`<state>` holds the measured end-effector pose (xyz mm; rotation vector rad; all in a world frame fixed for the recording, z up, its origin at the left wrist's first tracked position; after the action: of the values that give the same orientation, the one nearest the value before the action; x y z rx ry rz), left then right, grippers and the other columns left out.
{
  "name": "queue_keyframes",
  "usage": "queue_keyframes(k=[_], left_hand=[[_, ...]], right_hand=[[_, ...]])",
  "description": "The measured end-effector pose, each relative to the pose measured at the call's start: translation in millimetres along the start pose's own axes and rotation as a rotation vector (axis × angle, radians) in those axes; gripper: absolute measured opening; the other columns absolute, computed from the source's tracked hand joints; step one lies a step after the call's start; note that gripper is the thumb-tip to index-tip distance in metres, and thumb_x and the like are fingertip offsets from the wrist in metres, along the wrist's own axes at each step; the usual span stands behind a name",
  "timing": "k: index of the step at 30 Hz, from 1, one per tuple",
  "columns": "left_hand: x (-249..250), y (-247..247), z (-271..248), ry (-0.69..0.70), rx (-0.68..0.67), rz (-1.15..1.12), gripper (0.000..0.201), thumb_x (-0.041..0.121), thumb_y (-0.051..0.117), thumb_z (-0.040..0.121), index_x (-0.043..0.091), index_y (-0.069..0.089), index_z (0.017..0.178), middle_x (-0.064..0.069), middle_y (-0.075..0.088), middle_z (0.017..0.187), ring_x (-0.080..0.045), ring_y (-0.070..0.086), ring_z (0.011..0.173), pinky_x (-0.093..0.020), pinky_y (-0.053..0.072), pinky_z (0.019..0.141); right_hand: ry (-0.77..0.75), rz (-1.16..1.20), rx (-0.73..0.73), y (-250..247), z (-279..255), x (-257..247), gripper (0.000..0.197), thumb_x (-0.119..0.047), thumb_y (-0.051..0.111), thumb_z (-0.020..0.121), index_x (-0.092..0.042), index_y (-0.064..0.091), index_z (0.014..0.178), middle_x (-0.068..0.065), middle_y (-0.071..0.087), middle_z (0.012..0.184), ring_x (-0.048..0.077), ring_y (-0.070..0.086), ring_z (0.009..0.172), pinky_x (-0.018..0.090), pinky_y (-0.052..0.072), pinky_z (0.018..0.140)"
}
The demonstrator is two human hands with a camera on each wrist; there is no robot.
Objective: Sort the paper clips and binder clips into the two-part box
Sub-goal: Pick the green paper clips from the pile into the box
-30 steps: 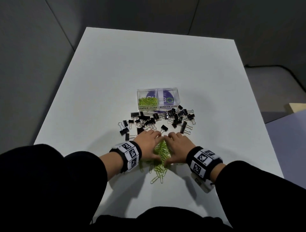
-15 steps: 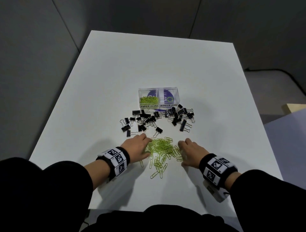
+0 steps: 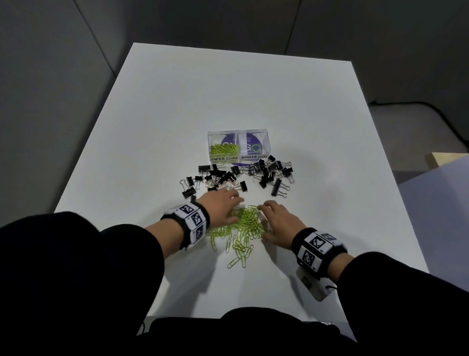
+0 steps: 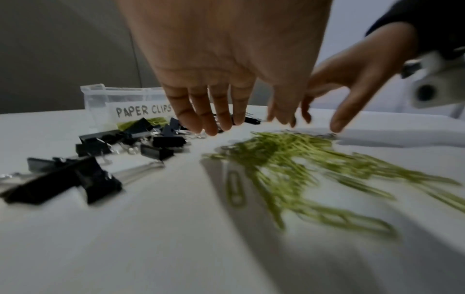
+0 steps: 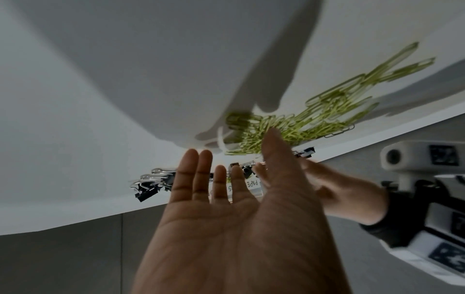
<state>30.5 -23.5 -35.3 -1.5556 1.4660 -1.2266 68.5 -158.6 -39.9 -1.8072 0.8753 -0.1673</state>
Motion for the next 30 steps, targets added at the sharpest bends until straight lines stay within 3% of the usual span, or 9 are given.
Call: queue_keyframes(k=[2, 5, 9, 12, 17, 23, 30], left_hand=[[8, 14, -10, 0.025, -0.070, 0.002, 0.072, 0.059, 0.049, 0.084, 0.022, 0.028, 0.143, -0.001, 0.037, 0.144, -0.020, 0.041, 0.126, -0.035, 0.040, 0.104], [14, 24, -12, -0.036, -0.044, 0.005, 0.078, 0.059, 0.054, 0.082, 0.019, 0.028, 0.143, -0.004, 0.037, 0.141, -0.021, 0.040, 0.124, -0.035, 0.041, 0.100], [7, 22, -8, -0.145, 0.010, -0.115, 0.057, 0.041, 0.058, 0.087, 0.015, 0.039, 0.134, -0.006, 0.042, 0.131, -0.022, 0.042, 0.119, -0.035, 0.045, 0.092], [0, 19, -10, -0.142, 0.018, -0.127, 0.049, 0.039, 0.056, 0.088, 0.017, 0.044, 0.130, -0.004, 0.045, 0.129, -0.021, 0.043, 0.118, -0.034, 0.045, 0.091], [5, 23, -12, -0.154, 0.008, -0.131, 0.069, 0.050, 0.062, 0.080, 0.018, 0.037, 0.136, -0.003, 0.042, 0.132, -0.021, 0.041, 0.120, -0.035, 0.044, 0.094], [10, 18, 0, -0.222, -0.012, -0.211, 0.045, 0.028, 0.061, 0.087, 0.012, 0.045, 0.125, -0.010, 0.044, 0.127, -0.026, 0.042, 0.118, -0.037, 0.044, 0.093], [7, 24, -3, -0.226, -0.041, -0.259, 0.031, 0.018, 0.053, 0.091, 0.007, 0.052, 0.120, -0.013, 0.046, 0.123, -0.028, 0.046, 0.114, -0.039, 0.044, 0.095]], right_hand=[[-0.011, -0.079, -0.062, 0, 4, -3, 0.087, -0.041, 0.067, 0.078, -0.013, 0.019, 0.145, 0.010, 0.024, 0.149, 0.028, 0.036, 0.129, 0.039, 0.040, 0.103], [0.008, -0.155, -0.100, 6, 15, -8, 0.098, -0.051, 0.069, 0.072, -0.012, 0.017, 0.145, 0.011, 0.028, 0.146, 0.029, 0.037, 0.127, 0.041, 0.040, 0.103], [0.064, -0.051, -0.037, 9, 24, -13, 0.070, -0.038, 0.066, 0.080, -0.010, 0.034, 0.135, 0.011, 0.039, 0.133, 0.028, 0.043, 0.118, 0.040, 0.047, 0.093], [0.067, -0.025, -0.030, 8, 24, -10, 0.053, -0.033, 0.062, 0.083, -0.010, 0.042, 0.127, 0.010, 0.042, 0.127, 0.027, 0.045, 0.114, 0.039, 0.048, 0.087], [0.074, -0.058, -0.035, 10, 22, -8, 0.063, -0.043, 0.065, 0.078, -0.011, 0.041, 0.126, 0.009, 0.042, 0.125, 0.026, 0.045, 0.113, 0.038, 0.048, 0.086], [0.107, -0.067, 0.020, 9, 26, -16, 0.045, -0.034, 0.058, 0.087, -0.009, 0.044, 0.122, 0.011, 0.044, 0.125, 0.028, 0.046, 0.113, 0.040, 0.049, 0.084], [0.045, -0.065, 0.032, 8, 26, -19, 0.040, -0.026, 0.053, 0.092, -0.013, 0.043, 0.128, 0.012, 0.043, 0.128, 0.031, 0.046, 0.113, 0.043, 0.050, 0.082]])
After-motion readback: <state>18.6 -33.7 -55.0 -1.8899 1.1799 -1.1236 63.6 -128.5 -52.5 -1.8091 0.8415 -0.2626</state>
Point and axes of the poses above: each hand's wrist, its own z-axis towards the middle knuckle, its own y-axis out of the palm, x = y × z, the point moved 6 cm from there along z, towards the middle knuckle
